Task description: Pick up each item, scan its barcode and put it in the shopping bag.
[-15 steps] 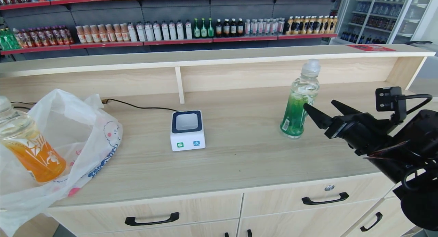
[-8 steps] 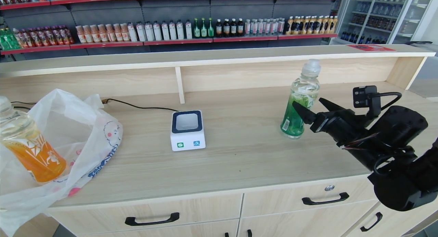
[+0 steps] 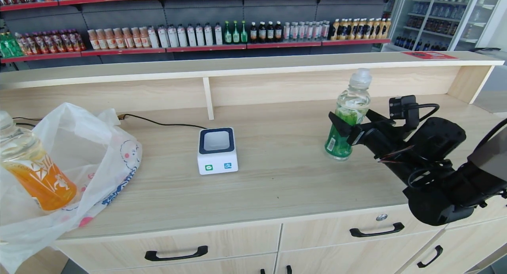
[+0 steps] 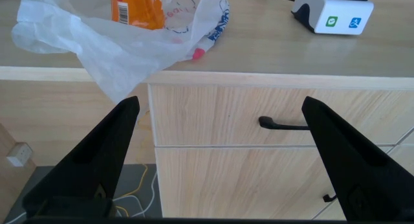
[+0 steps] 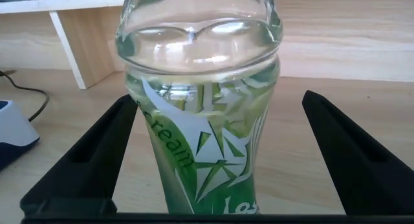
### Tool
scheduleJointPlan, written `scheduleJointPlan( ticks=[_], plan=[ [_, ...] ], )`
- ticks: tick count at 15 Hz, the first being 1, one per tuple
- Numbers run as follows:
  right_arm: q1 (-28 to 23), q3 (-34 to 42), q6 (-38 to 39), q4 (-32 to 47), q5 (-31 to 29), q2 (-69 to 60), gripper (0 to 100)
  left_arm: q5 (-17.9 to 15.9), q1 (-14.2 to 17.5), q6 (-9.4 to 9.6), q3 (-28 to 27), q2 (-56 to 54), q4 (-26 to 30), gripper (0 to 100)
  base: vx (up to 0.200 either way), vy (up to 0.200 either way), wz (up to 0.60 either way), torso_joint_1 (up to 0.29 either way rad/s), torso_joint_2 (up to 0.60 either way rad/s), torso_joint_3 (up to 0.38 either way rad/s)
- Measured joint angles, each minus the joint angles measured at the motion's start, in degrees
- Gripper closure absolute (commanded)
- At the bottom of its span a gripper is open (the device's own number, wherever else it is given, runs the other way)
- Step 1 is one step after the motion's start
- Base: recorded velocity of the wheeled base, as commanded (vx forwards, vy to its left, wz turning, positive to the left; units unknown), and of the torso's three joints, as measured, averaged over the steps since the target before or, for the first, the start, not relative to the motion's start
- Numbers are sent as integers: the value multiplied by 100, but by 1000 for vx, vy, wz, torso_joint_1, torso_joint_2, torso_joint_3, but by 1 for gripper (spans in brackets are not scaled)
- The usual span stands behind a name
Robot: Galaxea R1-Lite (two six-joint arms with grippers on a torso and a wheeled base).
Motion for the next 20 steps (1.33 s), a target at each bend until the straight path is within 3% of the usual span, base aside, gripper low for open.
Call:
scheduleJointPlan(
  ticks=[7,8,20],
  plan=[
    [1,-315,-88,5,-10,368,0,0,5,0,0,0,0,0,0,0,0,0,0,0],
    [1,-332,-88,5,-24,385,100,0,5,-2,0,0,0,0,0,0,0,0,0,0],
    [0,-391,-68,9,-93,503,100,0,5,-2,0,0,0,0,0,0,0,0,0,0]
  ],
)
